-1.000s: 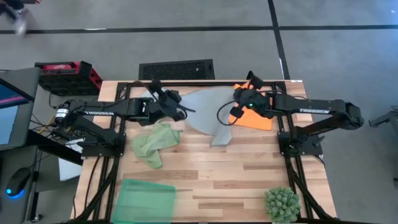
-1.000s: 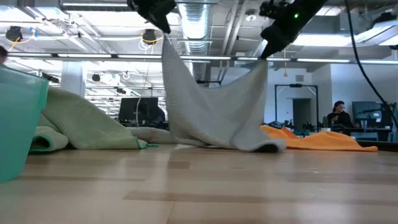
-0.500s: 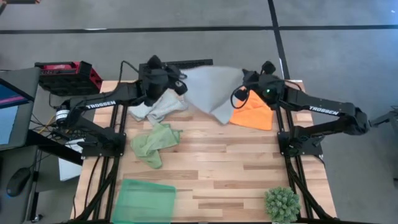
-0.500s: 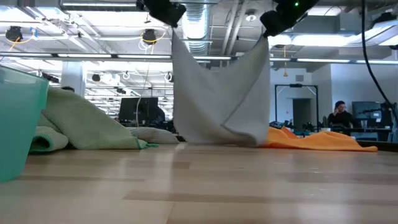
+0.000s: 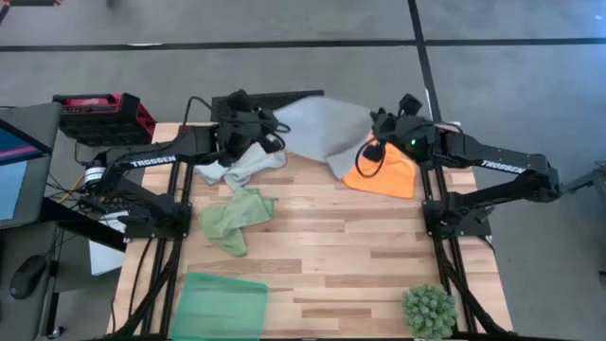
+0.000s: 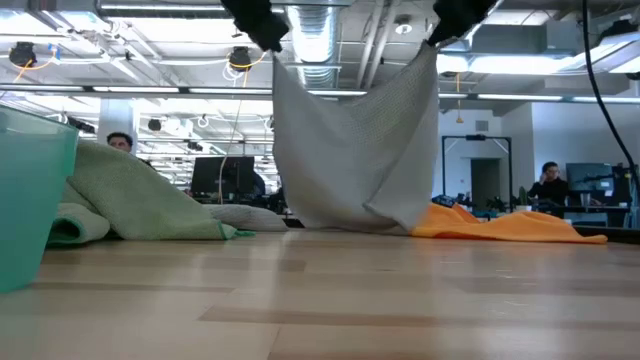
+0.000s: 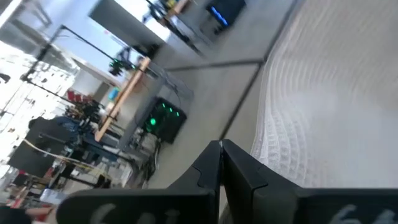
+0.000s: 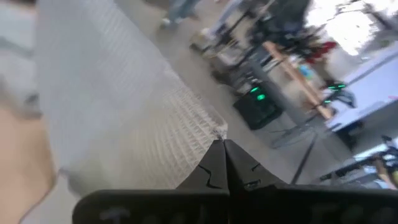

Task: Fold microfiber towels
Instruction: Fold the bottom gray microfiber cloth

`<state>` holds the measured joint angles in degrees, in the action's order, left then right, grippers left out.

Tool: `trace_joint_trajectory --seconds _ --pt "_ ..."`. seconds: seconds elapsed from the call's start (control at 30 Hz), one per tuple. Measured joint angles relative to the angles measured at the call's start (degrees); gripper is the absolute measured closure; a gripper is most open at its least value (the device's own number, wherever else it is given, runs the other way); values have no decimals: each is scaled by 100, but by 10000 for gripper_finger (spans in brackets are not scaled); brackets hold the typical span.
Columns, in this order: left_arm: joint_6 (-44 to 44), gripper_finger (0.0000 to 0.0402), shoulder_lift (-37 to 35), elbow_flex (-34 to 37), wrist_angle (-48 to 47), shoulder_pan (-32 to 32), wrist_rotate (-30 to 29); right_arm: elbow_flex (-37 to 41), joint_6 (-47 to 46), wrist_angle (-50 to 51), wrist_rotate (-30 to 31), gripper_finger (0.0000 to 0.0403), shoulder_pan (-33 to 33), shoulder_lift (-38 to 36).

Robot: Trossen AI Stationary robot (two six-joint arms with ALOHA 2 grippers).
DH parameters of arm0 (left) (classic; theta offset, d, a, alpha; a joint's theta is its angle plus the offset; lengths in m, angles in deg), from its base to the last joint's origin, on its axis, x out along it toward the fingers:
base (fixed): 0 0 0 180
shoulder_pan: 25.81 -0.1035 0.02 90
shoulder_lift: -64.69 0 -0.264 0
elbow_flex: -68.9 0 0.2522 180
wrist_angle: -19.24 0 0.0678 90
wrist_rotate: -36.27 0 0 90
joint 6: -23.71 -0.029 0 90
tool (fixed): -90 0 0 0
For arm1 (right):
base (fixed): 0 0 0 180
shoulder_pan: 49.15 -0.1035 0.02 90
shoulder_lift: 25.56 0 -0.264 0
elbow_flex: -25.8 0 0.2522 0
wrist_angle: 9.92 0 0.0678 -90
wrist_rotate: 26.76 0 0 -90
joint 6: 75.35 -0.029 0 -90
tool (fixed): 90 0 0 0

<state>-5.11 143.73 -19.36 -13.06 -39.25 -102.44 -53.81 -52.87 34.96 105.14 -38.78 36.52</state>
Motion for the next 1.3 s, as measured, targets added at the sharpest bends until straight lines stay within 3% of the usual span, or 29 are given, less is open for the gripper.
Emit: trace_joint_trajectory --seconds 0.23,0.53,0.73,0.97,1.1,1.3 --pt "316 401 0 0 -752 455 -155 -5 -639 814 -5 403 -603 0" --pt "299 401 -32 -486 -775 552 -162 -545 -390 859 19 403 -748 2" --pt "81 401 -37 -978 -753 216 41 -818 -92 875 19 403 -410 2" --pt "29 401 -33 -1003 -694 -365 194 -826 233 841 19 403 312 3" --pt "-8 401 -24 -1003 -278 -688 602 -826 565 393 19 403 671 3" --pt "-210 401 -24 -1005 -106 -707 756 -826 588 366 16 403 662 2"
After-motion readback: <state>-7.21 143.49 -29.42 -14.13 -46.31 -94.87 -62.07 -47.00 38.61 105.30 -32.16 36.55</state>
